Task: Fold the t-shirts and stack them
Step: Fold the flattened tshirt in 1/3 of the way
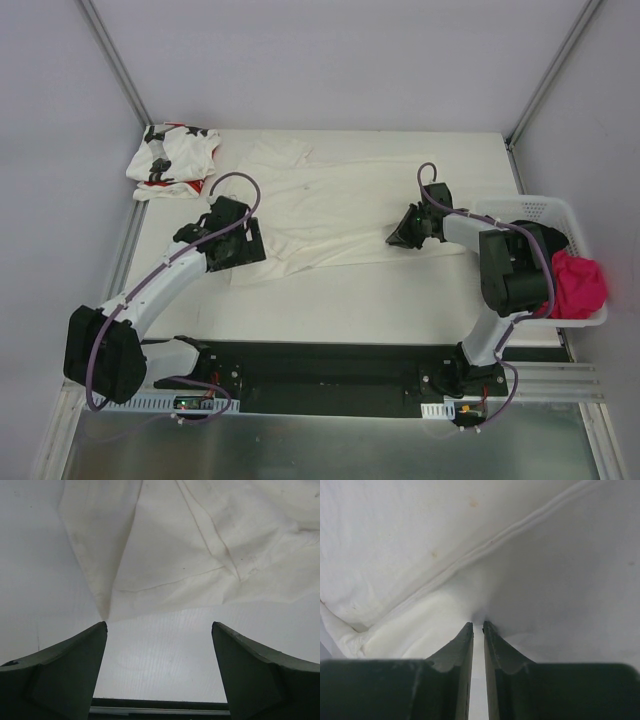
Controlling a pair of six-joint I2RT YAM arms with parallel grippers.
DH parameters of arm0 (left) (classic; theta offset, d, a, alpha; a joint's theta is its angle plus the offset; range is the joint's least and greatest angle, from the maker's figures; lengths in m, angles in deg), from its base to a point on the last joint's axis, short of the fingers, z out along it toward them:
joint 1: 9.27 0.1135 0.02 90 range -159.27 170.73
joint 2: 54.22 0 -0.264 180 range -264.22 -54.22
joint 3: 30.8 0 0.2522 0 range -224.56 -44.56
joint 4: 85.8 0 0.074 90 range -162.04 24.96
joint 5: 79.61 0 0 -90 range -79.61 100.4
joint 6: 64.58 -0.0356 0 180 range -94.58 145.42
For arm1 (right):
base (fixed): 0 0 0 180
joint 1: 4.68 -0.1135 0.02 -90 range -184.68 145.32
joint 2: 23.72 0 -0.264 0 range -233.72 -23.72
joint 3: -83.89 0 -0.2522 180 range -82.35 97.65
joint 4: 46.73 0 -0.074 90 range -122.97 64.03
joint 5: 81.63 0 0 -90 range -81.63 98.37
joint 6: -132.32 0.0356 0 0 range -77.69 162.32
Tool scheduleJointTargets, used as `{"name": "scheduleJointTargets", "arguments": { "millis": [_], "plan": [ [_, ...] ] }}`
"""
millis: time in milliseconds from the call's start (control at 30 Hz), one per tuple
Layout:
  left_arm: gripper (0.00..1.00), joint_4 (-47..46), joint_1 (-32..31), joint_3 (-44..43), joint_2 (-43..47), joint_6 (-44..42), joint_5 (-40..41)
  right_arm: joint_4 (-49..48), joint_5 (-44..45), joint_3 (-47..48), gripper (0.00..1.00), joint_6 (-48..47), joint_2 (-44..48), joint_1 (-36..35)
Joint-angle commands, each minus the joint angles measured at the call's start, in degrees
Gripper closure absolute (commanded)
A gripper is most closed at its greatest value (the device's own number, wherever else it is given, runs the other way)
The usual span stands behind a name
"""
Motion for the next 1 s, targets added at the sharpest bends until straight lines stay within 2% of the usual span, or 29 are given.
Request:
{"name": "scheduleJointTargets", "arguments": {
  "millis": [0,333,800,967],
  "plan": [
    [0.15,2.73,-0.48,0.78,-1.89,2.37,4.03,3.23,2.19,0.31,0.83,-1.32,2.39,0.34],
    [0.14,0.71,-0.22,0.08,-6.64,2.98,8.07,3.58,2.63,-0.39,0.83,-1.67,3.01,0.52],
    [0.17,-4.74,-0.13,0.17,-13.23,3.95,5.43,4.19,2.46,-1.10,0.85,-2.02,4.15,1.92],
    [0.25,-5.36,-0.13,-0.10,-14.55,3.69,4.56,4.20,2.37,-1.19,0.85,-2.02,3.71,2.01]
  ]
}}
